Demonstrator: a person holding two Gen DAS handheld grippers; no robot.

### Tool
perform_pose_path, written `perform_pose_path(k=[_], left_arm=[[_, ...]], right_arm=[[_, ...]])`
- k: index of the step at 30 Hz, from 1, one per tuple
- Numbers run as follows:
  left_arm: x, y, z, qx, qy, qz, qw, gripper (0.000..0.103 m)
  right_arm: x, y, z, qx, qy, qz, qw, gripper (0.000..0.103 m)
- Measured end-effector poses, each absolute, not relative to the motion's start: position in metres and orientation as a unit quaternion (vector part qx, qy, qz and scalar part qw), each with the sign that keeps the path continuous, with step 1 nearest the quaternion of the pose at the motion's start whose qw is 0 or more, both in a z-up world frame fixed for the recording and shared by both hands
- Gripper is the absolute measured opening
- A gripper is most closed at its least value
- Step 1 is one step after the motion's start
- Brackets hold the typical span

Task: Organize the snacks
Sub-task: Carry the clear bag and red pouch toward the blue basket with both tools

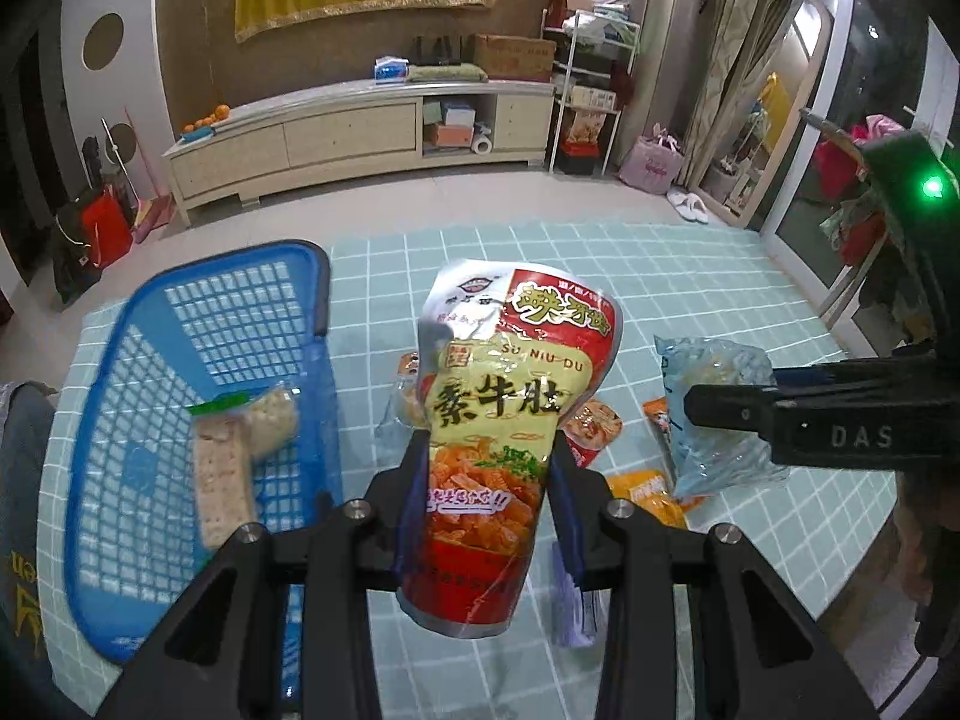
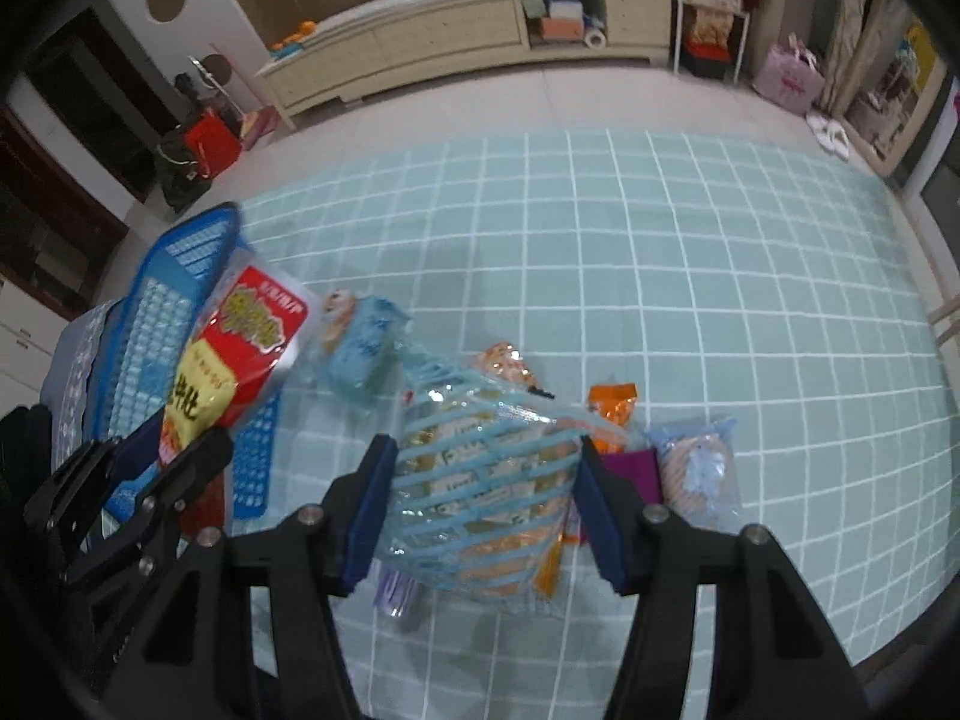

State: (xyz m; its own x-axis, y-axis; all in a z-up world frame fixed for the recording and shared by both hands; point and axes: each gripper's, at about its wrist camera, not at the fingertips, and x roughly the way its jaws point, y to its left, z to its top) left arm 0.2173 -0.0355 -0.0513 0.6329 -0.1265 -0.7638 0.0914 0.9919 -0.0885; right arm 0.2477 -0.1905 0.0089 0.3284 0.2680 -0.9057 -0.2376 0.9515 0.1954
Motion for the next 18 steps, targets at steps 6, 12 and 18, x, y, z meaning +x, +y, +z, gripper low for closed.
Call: perform_pose_path(k=[6, 12, 18], left_arm=[[0.182, -0.021, -0.029, -0.018, 0.404, -0.066, 0.912, 0.035], [0.154, 0.007, -0.004, -0.021, 0.384, -0.068, 0.921, 0.035], [0.136, 0.036, 0.016, -0.012, 0.371, -0.060, 0.927, 0.035]], right_arm=[[0.218, -0.174, 0.033, -0.001, 0.537, 0.164, 0.827, 0.062], [0.195, -0.156, 0.053, -0.001, 0.518, 0.177, 0.837, 0.063], [0.181, -0.135, 0.073, 0.003, 0.502, 0.190, 0.844, 0.063]])
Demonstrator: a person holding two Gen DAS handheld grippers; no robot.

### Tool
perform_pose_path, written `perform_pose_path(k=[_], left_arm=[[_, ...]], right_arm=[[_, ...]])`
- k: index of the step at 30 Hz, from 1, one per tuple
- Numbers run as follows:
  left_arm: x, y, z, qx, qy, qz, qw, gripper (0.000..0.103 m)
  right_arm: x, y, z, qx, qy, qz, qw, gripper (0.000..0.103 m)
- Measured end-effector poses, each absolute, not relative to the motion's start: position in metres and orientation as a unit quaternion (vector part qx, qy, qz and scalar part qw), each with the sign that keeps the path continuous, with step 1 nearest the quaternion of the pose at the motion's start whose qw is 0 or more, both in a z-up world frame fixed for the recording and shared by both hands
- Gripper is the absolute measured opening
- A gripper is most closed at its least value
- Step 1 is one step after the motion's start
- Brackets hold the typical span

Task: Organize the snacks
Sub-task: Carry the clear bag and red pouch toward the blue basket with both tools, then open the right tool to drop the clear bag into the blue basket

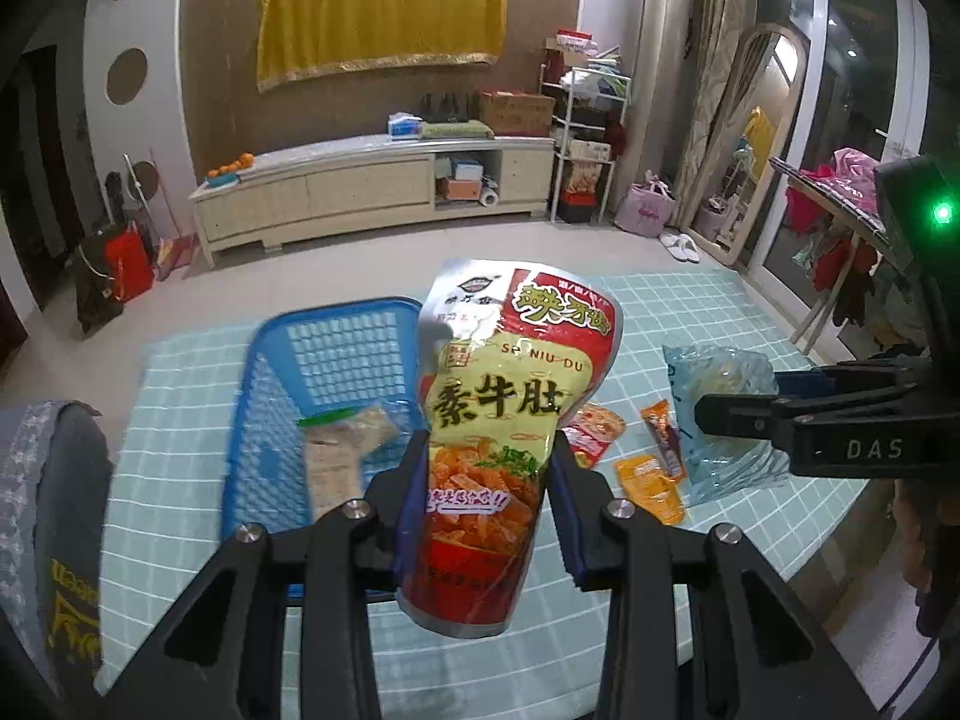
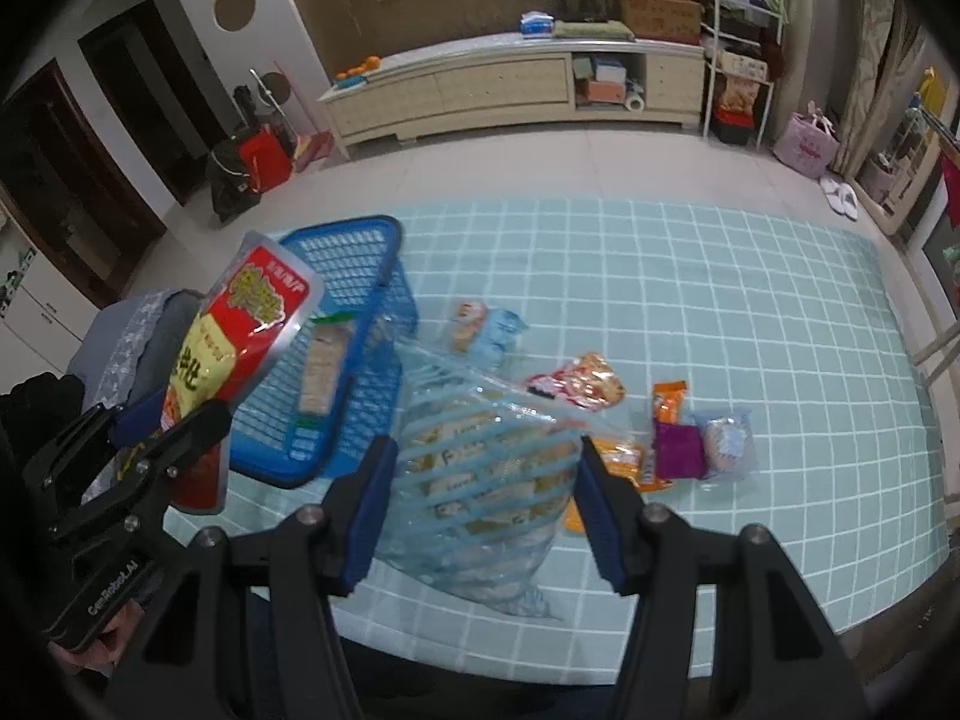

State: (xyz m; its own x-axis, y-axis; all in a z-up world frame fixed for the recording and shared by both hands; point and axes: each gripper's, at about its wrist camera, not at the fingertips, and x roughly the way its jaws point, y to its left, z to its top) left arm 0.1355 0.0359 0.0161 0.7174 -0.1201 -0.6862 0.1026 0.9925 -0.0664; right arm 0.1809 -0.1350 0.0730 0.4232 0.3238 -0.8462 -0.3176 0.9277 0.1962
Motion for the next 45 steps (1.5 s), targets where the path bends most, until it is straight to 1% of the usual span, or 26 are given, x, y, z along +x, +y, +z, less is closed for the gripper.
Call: perform_pose_path(k=[7, 17, 27, 42, 43, 44, 45], left_arm=[[0.132, 0.071, 0.025, -0.023, 0.366, -0.046, 0.929, 0.035], [0.145, 0.116, 0.029, -0.033, 0.359, -0.011, 0.933, 0.035], [0.172, 0.138, 0.009, -0.046, 0.369, 0.009, 0.928, 0.035], [0.211, 0.156, -0.026, -0.052, 0.401, 0.026, 0.914, 0.035], [0.213, 0.156, -0.027, -0.053, 0.402, 0.027, 0.914, 0.035], [0.213, 0.157, -0.028, -0.056, 0.403, 0.029, 0.913, 0.035], [0.214, 0.157, -0.028, -0.057, 0.405, 0.030, 0.912, 0.035]], right_arm=[[0.181, -0.095, 0.088, -0.007, 0.481, 0.217, 0.850, 0.063], [0.205, -0.043, 0.085, -0.036, 0.479, 0.247, 0.841, 0.063], [0.238, 0.014, 0.048, -0.075, 0.502, 0.276, 0.816, 0.063], [0.291, 0.050, 0.012, -0.116, 0.518, 0.272, 0.802, 0.063], [0.295, 0.050, 0.011, -0.109, 0.516, 0.270, 0.806, 0.063], [0.298, 0.051, 0.010, -0.104, 0.516, 0.270, 0.806, 0.067], [0.303, 0.051, 0.009, -0.106, 0.515, 0.259, 0.810, 0.079]])
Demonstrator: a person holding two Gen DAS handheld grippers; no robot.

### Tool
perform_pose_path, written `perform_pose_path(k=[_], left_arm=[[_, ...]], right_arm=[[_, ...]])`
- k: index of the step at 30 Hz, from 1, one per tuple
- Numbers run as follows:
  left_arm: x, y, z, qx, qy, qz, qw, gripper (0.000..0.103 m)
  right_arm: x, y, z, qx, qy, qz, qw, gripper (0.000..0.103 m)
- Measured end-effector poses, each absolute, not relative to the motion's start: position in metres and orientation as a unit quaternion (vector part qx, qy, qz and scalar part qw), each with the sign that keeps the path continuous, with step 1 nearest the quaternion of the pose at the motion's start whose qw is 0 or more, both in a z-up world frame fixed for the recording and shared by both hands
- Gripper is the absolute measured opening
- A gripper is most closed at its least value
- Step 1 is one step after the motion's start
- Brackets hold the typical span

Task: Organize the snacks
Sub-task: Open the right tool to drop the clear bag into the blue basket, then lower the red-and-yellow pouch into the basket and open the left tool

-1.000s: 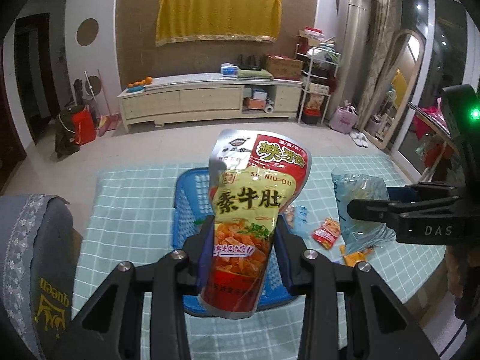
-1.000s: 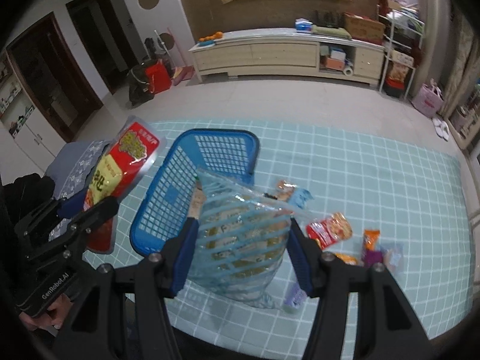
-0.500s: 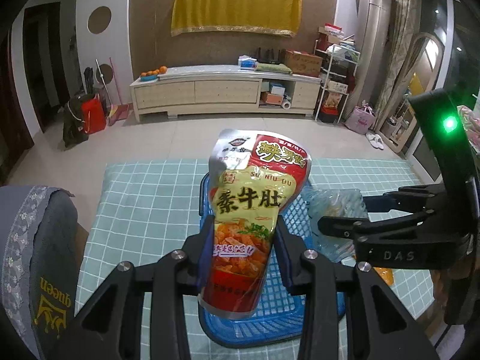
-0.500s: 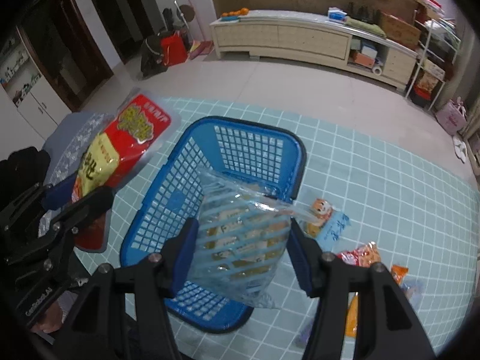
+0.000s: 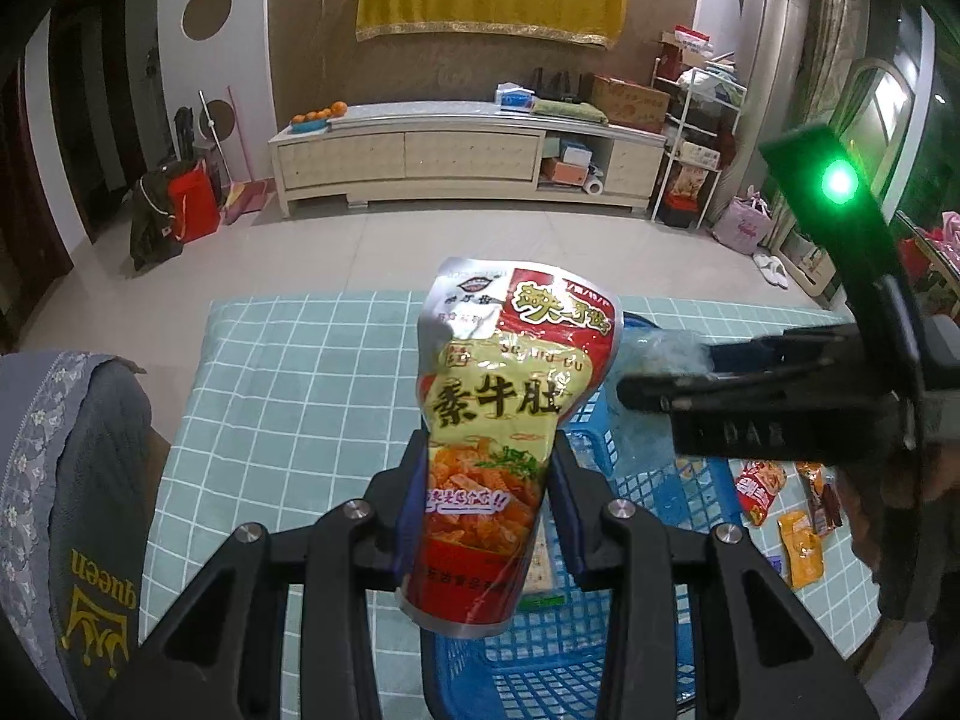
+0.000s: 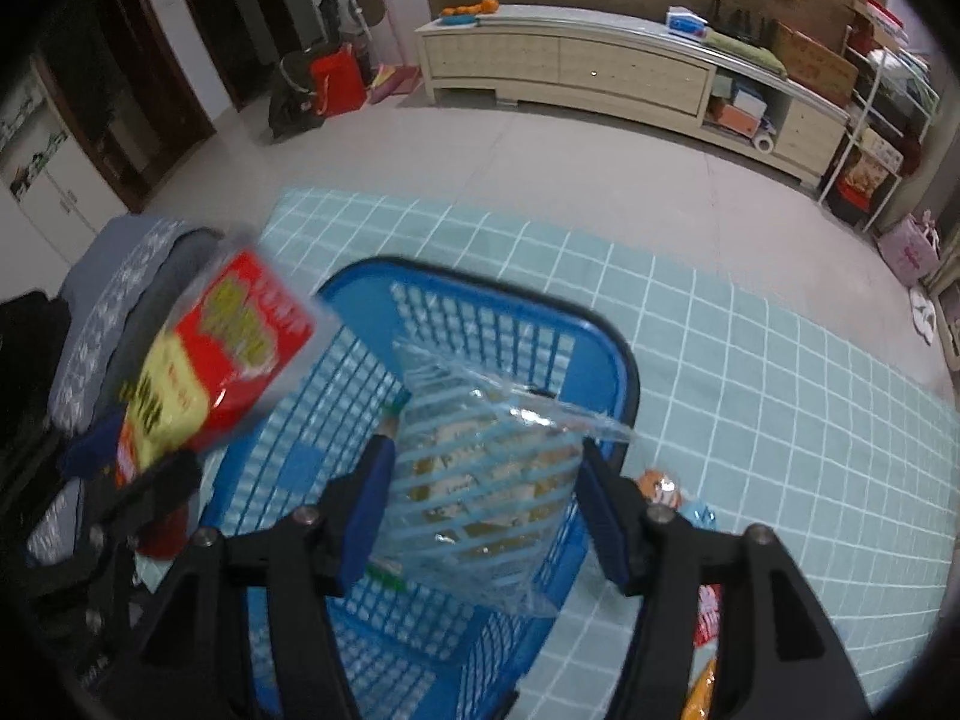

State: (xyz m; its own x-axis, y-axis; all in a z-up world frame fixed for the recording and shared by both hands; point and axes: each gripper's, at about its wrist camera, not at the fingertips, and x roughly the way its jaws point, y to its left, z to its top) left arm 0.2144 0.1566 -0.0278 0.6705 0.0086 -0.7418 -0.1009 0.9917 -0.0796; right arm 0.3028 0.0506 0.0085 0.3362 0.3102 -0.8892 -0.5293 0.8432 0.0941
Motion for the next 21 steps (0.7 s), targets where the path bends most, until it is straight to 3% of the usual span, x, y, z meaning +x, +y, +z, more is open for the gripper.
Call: perform_pose_path(k=[3, 7, 21], left_arm=[[0.216, 0.156, -0.030, -0.060, 0.411, 0.034, 0.909, 0.035], [0.214, 0.154, -0.032, -0.061, 0.414, 0.033, 0.908, 0.035], [0.206, 0.137, -0.028, -0.061, 0.415, 0.013, 0.908, 0.035]], right_arm=[[0.303, 0.048, 0.011, -0.119, 0.488, 0.241, 0.831, 0.103], [0.291, 0.040, 0.019, -0.143, 0.458, 0.223, 0.848, 0.103], [0.267, 0.006, 0.028, -0.115, 0.474, 0.205, 0.848, 0.103]])
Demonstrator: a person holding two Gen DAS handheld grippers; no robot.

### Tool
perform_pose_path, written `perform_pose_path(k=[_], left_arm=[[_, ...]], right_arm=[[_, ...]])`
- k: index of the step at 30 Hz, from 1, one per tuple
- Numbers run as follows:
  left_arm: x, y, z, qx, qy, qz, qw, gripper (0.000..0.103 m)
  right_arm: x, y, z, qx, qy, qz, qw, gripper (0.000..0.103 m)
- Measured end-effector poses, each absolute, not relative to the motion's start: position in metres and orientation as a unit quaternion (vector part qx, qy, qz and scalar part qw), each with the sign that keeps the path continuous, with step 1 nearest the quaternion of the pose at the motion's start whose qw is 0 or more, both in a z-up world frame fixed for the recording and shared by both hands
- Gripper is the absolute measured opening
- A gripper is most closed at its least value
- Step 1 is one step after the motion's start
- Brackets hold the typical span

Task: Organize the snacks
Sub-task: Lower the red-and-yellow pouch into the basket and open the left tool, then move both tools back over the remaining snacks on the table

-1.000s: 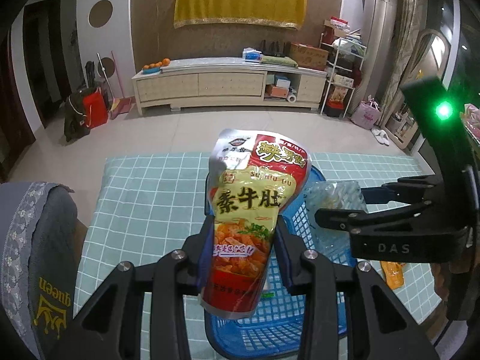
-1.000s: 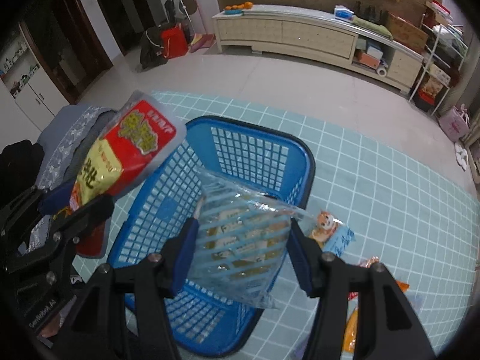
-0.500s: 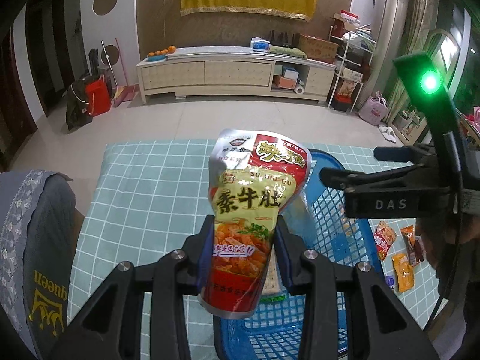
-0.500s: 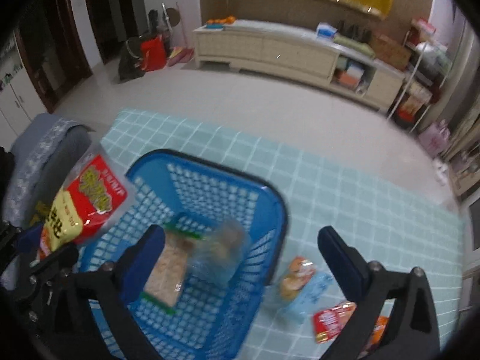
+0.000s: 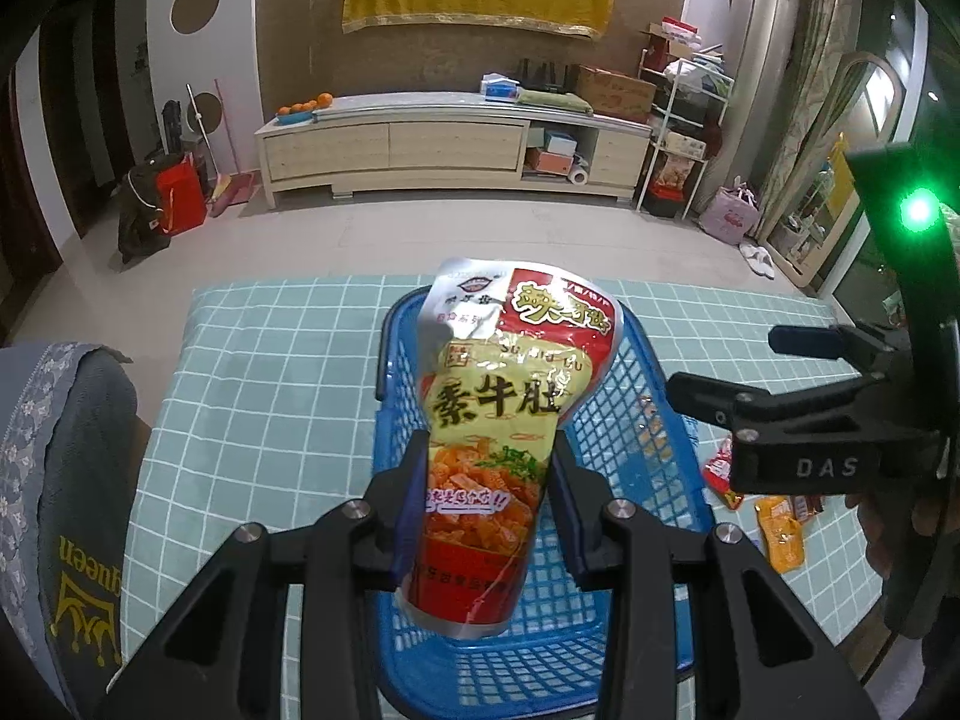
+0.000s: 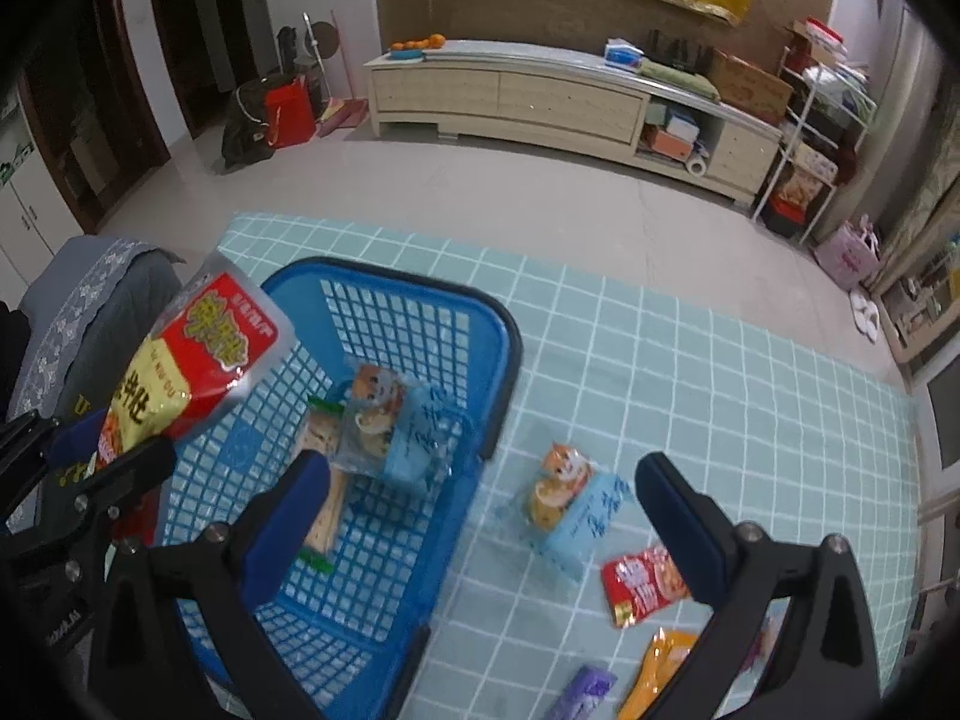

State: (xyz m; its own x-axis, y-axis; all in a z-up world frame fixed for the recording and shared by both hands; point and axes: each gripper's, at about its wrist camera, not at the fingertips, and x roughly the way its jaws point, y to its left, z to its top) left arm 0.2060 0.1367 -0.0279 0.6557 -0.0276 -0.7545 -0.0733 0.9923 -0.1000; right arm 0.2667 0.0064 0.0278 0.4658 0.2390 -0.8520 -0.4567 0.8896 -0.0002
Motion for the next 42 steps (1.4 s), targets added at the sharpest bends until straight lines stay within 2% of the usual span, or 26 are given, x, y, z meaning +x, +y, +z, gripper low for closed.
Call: perform_pose_path(k=[23, 27, 30, 42], left_arm=[[0.204, 0.102, -0.079, -0.072, 0.474, -0.023, 0.877, 0.038], [0.200, 0.097, -0.078, -0.068, 0.469, -0.030, 0.880, 0.050], [0.194, 0.092, -0.072, -0.060, 0.462, -0.031, 0.884, 0.063], [0.146, 0.069, -0.023, -0.027, 0.418, -0.060, 0.906, 0.073]], right_arm=[[0.251, -0.043, 0.000, -0.081, 0.509, 0.180, 0.838, 0.103], [0.248, -0.048, 0.002, -0.077, 0.509, 0.181, 0.838, 0.103], [0.240, -0.055, 0.008, -0.073, 0.504, 0.180, 0.842, 0.103], [0.197, -0.095, 0.055, -0.053, 0.475, 0.178, 0.860, 0.103]])
